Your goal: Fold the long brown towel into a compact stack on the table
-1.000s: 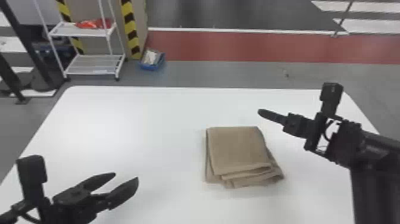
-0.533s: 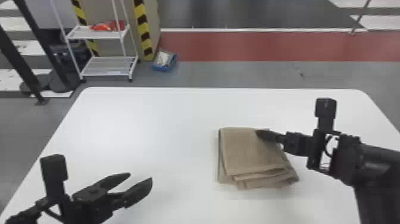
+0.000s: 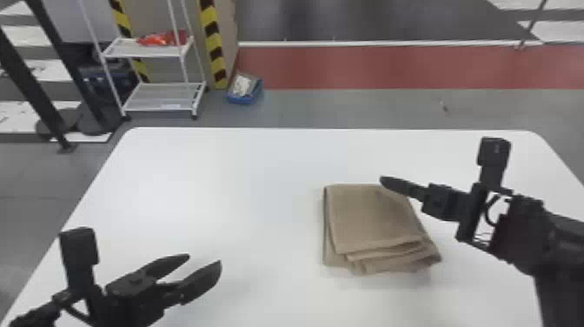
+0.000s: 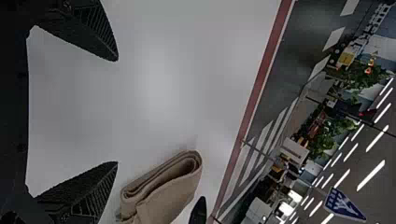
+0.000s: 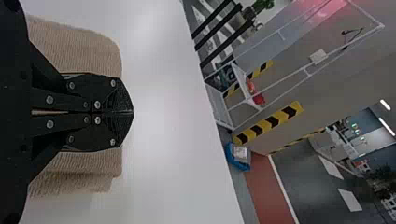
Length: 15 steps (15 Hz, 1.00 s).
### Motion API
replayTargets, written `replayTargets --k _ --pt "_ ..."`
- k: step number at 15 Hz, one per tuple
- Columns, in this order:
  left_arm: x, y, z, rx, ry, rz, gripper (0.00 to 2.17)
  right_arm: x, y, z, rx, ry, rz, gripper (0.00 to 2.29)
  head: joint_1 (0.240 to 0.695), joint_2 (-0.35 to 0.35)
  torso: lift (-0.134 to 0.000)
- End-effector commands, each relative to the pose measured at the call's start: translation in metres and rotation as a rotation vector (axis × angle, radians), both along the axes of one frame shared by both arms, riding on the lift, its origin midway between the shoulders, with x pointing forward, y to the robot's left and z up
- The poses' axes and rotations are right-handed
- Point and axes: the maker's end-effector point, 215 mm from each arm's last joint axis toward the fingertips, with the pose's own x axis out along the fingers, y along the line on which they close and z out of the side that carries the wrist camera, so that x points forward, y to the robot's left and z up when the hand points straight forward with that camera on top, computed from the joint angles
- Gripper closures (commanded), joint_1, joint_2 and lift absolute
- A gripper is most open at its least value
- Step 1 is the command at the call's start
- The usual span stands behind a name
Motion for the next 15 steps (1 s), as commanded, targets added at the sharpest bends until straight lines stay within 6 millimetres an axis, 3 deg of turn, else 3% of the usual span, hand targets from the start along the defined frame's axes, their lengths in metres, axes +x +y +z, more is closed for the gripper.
replayTargets --k 1,3,4,6,8,9,11,12,14,15 --pt "-0.001 -0.002 -0.001 -0.008 0.003 0.003 0.09 -0.026 0.006 0.042 0.084 -0.080 0.045 1.68 0.695 0.054 -0.124" --pt "0.002 -0.004 0.004 -0.020 -0.015 0.005 0.09 -0.035 -0.013 0.062 0.018 -0.253 -0.008 0.23 0.695 0.065 -0.124" --pt "0.005 -0.007 0.009 -0.047 -0.035 0.009 0.09 -0.042 -0.028 0.084 -0.072 -0.464 -0.077 0.00 0.695 0.058 -0.124" --pt "0.017 0.001 0.036 -0.114 -0.177 0.047 0.09 -0.076 -0.039 0.111 -0.276 -0.759 -0.205 0.00 0.695 0.028 -0.124" --pt "0.022 0.019 0.063 -0.128 -0.333 0.099 0.09 -0.114 -0.039 0.105 -0.347 -0.827 -0.289 0.02 0.695 0.000 -0.124" --pt "0.022 0.033 0.069 -0.102 -0.387 0.123 0.09 -0.127 -0.038 0.090 -0.372 -0.781 -0.301 0.02 0.695 -0.002 -0.124" --pt "0.023 0.060 0.063 -0.042 -0.418 0.193 0.09 -0.146 -0.045 0.064 -0.412 -0.701 -0.328 0.02 0.695 0.026 -0.124" --pt "0.025 0.080 0.060 0.049 -0.462 0.253 0.09 -0.155 -0.048 0.059 -0.415 -0.676 -0.341 0.03 0.695 0.042 -0.124" --pt "0.017 0.100 0.058 0.119 -0.517 0.311 0.09 -0.169 -0.047 0.067 -0.420 -0.670 -0.356 0.05 0.695 0.101 -0.124" --pt "0.009 0.111 0.070 0.170 -0.609 0.343 0.09 -0.168 -0.049 0.066 -0.431 -0.654 -0.362 0.06 0.695 0.119 -0.124"
